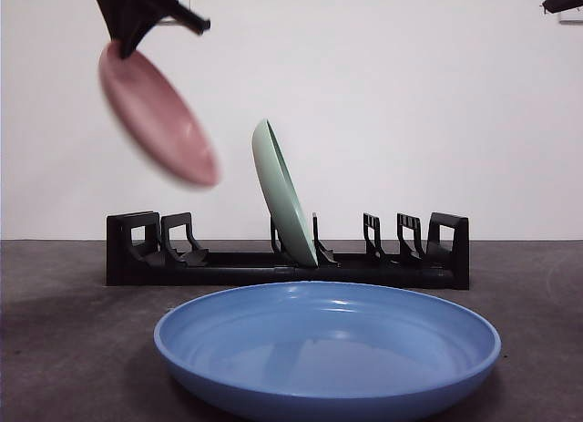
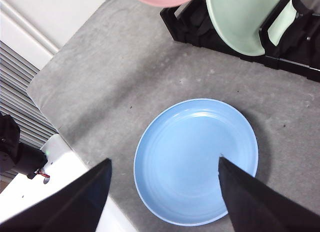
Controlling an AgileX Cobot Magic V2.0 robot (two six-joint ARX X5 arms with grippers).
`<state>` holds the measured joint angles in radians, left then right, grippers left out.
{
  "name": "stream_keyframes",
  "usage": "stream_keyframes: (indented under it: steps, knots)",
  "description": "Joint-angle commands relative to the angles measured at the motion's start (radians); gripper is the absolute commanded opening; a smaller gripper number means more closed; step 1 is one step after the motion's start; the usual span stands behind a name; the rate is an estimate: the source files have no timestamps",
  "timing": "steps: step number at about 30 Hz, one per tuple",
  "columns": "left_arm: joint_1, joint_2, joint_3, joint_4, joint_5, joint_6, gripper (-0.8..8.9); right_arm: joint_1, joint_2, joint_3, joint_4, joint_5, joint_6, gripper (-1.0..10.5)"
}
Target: Place the plate
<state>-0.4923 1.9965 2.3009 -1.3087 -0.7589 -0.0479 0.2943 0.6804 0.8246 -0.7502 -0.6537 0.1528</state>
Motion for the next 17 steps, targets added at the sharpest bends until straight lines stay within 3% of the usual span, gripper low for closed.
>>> stream_keyframes:
  steps: [1,7,17]
  knots:
    - [-0.023,-0.001,0.051,-0.014,0.003,-0.016,0.04,0.003,0.004,0.007,0.01,-0.001,-0.016,3.4]
    - [-0.047,-0.088,0.051,-0.094,0.107,-0.051,0.04,0.003,0.004,0.007,0.01,-0.001,-0.016,3.4]
    - [-0.082,-0.272,0.043,-0.136,0.406,-0.073,0.04,0.003,0.004,0.007,0.009,0.001,-0.015,3.4]
